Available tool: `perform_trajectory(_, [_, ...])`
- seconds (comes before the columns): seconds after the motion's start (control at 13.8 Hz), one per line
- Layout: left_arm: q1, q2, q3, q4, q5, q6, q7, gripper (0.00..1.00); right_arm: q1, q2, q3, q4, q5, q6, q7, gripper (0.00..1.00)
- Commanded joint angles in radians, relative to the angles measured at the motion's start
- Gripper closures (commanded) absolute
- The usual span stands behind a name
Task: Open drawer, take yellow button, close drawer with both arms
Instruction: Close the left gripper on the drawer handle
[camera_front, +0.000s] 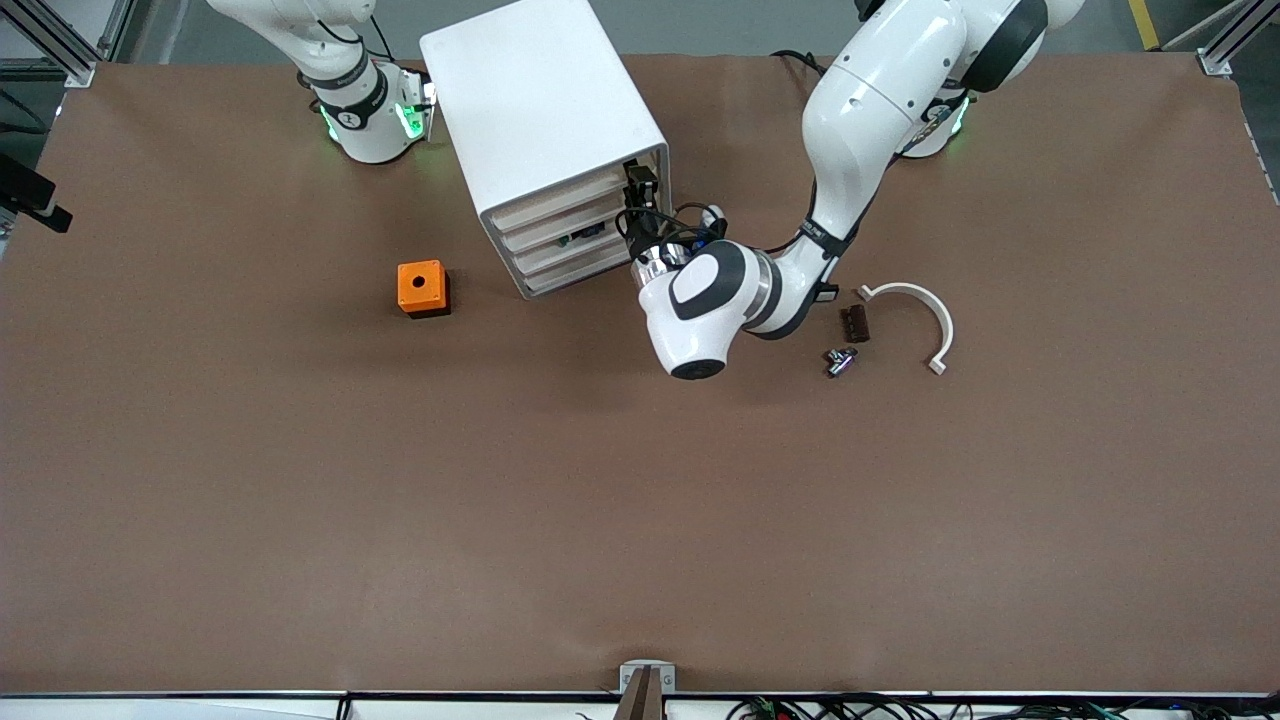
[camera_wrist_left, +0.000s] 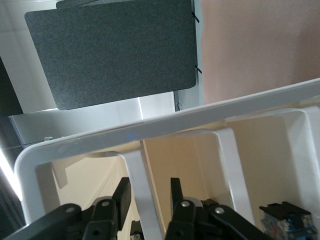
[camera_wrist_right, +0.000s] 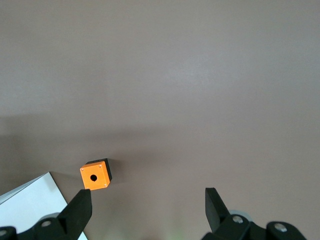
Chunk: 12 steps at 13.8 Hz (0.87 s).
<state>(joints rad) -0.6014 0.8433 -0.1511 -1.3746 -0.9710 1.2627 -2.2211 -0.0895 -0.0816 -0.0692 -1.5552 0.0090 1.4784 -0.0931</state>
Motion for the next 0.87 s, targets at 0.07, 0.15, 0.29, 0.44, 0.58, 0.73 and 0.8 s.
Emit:
perform_trajectory(0.07, [-0.014, 0.005, 0.004, 0.006, -0.026, -0.013, -0.025, 0.81, 0.0, -0.001, 0.002, 0.015, -0.003, 0.003, 0.003, 0.0])
perform_trajectory(0.15, [-0.014, 0.005, 0.004, 0.006, -0.026, -0.014, -0.026, 0.84, 0.002, -0.001, 0.002, 0.017, -0.003, 0.003, 0.007, 0.0])
perform_trajectory(0.29, [-0.014, 0.007, 0.005, 0.006, -0.026, -0.014, -0.026, 0.88, -0.003, 0.011, 0.002, 0.024, -0.001, 0.002, 0.009, 0.0])
perform_trajectory(0.44, [-0.014, 0.008, 0.005, 0.008, -0.025, -0.013, -0.025, 0.9, 0.0, 0.052, 0.002, 0.024, -0.01, 0.002, 0.007, 0.0])
perform_trajectory(0.58, [-0.009, 0.008, 0.005, 0.008, -0.026, -0.013, -0.025, 0.9, 0.002, 0.112, 0.002, 0.029, -0.018, 0.011, -0.004, 0.0])
perform_trajectory(0.73, [-0.001, 0.008, 0.007, 0.008, -0.032, -0.013, -0.025, 0.9, -0.007, 0.126, 0.002, 0.03, -0.015, 0.054, -0.013, 0.0])
perform_trajectory(0.8, [0.002, 0.01, 0.011, 0.009, -0.032, -0.013, -0.025, 0.89, -0.009, 0.149, 0.002, 0.029, -0.017, 0.081, -0.011, 0.0])
